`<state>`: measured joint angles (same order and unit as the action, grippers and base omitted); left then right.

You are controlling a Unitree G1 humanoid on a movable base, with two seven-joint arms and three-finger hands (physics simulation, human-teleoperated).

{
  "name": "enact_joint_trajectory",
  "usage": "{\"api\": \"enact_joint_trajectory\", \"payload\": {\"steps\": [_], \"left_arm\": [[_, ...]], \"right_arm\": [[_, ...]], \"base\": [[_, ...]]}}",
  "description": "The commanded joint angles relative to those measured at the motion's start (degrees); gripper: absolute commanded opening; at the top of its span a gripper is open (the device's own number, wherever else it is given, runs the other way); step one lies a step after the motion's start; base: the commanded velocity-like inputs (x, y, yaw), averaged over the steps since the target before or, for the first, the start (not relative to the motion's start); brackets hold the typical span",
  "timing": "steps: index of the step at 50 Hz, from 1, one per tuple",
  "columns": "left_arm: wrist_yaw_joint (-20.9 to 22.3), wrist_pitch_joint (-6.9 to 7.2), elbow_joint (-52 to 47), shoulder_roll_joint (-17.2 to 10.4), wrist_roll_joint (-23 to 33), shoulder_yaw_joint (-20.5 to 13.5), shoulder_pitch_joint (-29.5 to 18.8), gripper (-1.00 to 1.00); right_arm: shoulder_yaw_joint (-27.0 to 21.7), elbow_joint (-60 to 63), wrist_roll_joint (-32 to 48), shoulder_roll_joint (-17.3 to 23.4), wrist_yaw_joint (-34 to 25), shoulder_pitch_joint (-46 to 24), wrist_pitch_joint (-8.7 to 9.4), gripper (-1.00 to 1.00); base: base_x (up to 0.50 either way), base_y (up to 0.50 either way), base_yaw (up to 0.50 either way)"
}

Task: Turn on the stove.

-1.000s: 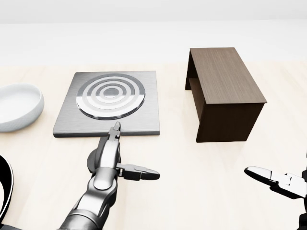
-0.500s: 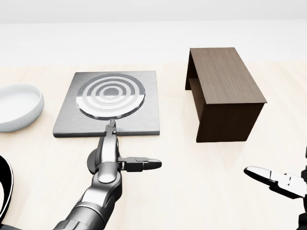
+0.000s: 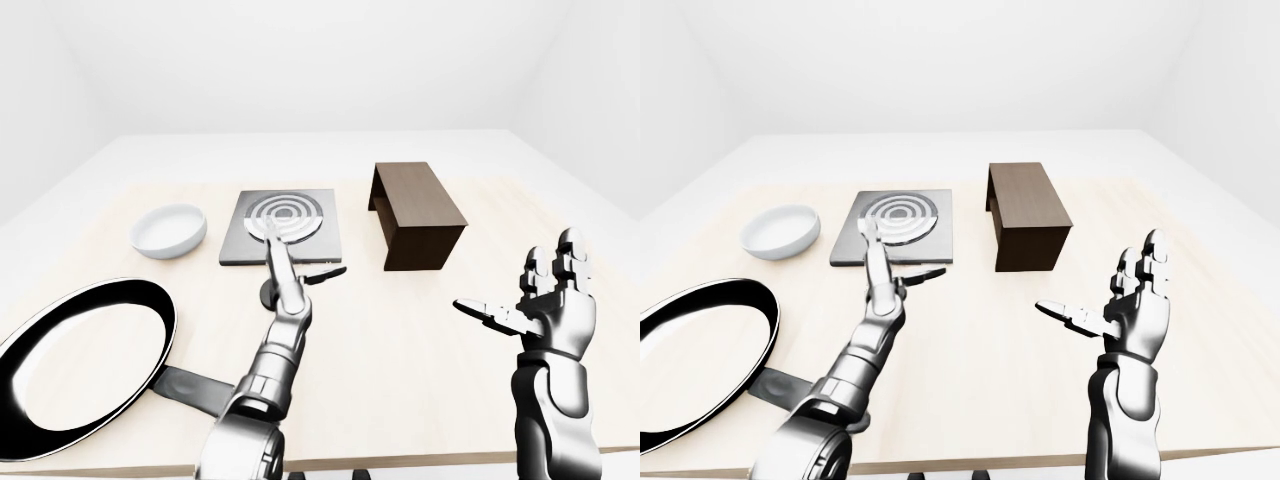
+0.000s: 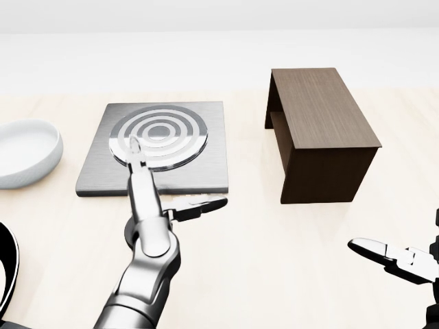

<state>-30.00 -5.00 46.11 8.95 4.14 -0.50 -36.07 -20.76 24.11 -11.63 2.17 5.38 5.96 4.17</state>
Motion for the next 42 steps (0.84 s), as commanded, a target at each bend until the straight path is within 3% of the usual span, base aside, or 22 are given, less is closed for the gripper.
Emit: {"api": "enact_joint_trajectory", "payload": {"steps": [1,5,7,11,15,37,42], "left_arm": [[0.9,0.00,-45.5,-3.6,12.6,6.5,15.7,1.00],[5.7,0.00,-58.6,-1.8,15.6,10.2,20.7,1.00],[8.5,0.00,-66.9,-0.6,17.3,14.0,24.7,1.00],[10.8,0.00,-76.9,0.1,19.3,19.2,29.5,1.00],[11.1,0.06,-80.7,-0.4,20.2,21.9,31.4,1.00],[11.2,0.72,-80.8,-0.6,19.0,22.0,31.4,1.00],[11.4,1.33,-81.5,-0.6,19.0,22.2,31.5,1.00]], "right_arm": [[0.1,0.2,0.0,-0.1,-0.1,0.2,-0.01,1.00],[0.1,0.3,-0.1,-0.2,-0.1,0.2,0.01,1.00],[0.2,0.2,-0.1,-0.2,-0.2,0.3,-0.09,1.00],[0.1,0.3,-0.2,-0.2,-0.3,0.4,-0.14,1.00],[0.1,0.1,-0.1,-0.3,-0.3,0.3,-0.28,1.00],[0.1,-0.4,-0.2,-0.1,-0.3,0.1,-0.43,1.00],[0.1,0.5,-0.2,-0.1,-0.2,0.2,0.21,1.00]], "base": [[0.00,0.00,0.00],[0.00,0.00,0.00],[0.00,0.00,0.00],[0.00,0.00,0.00],[0.00,0.00,0.00],[0.00,0.00,0.00],[0.00,0.00,0.00]]}}
